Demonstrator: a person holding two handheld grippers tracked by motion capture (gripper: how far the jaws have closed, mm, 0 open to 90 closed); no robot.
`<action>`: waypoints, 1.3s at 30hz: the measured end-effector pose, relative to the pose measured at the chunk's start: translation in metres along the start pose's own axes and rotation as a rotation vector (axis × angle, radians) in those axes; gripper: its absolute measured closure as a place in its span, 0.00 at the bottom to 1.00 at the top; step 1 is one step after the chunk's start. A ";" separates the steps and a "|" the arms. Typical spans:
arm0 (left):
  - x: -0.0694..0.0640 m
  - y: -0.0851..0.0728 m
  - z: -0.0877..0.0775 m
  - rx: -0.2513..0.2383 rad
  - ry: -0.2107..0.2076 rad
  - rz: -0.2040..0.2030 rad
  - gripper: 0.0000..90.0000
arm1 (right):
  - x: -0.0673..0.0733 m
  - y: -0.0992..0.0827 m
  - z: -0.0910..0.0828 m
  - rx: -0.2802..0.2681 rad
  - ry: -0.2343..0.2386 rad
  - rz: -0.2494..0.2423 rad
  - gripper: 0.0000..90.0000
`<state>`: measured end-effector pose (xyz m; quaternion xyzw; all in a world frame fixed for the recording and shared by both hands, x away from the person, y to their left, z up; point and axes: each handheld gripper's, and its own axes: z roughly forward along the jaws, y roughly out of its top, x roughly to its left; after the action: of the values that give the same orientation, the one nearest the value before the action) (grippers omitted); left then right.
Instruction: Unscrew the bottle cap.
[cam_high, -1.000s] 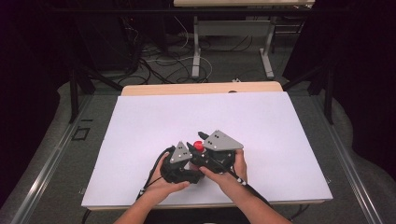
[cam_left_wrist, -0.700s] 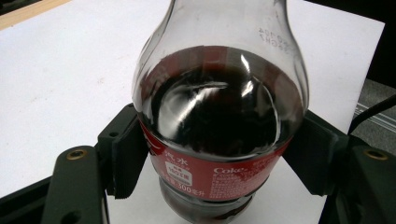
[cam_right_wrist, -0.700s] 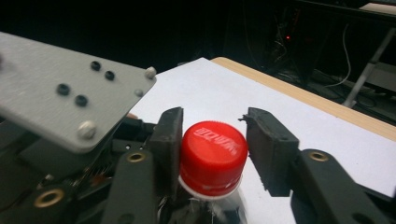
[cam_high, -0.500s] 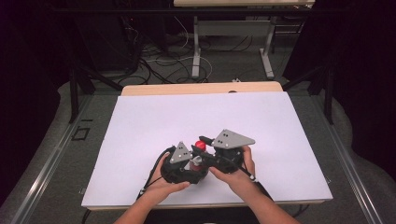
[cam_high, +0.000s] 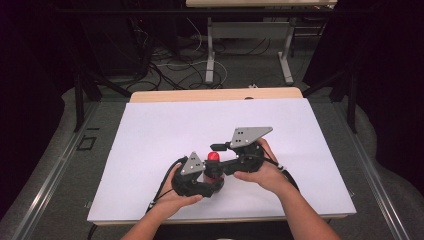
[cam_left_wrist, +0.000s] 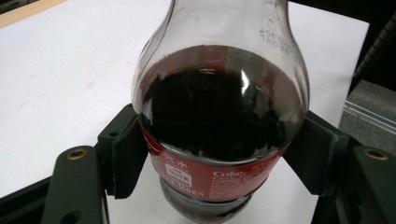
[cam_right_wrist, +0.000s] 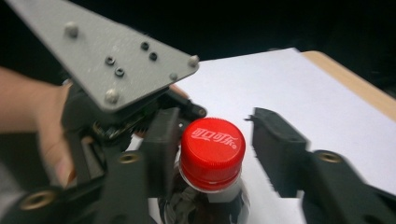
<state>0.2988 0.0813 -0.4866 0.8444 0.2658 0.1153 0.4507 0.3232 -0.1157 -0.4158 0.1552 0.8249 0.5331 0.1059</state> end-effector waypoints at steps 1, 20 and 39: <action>0.001 0.000 0.000 -0.001 0.005 0.003 0.33 | 0.004 0.000 0.001 -0.004 -0.042 0.008 0.50; 0.001 0.000 -0.003 -0.015 0.021 -0.016 0.33 | 0.037 0.000 0.019 -0.047 -0.378 0.110 0.57; 0.000 0.001 -0.004 -0.011 -0.022 0.007 0.33 | -0.009 0.005 0.003 0.024 0.104 -0.035 0.67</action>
<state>0.2975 0.0836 -0.4840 0.8439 0.2574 0.1092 0.4578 0.3329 -0.1143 -0.4129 0.1141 0.8384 0.5284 0.0704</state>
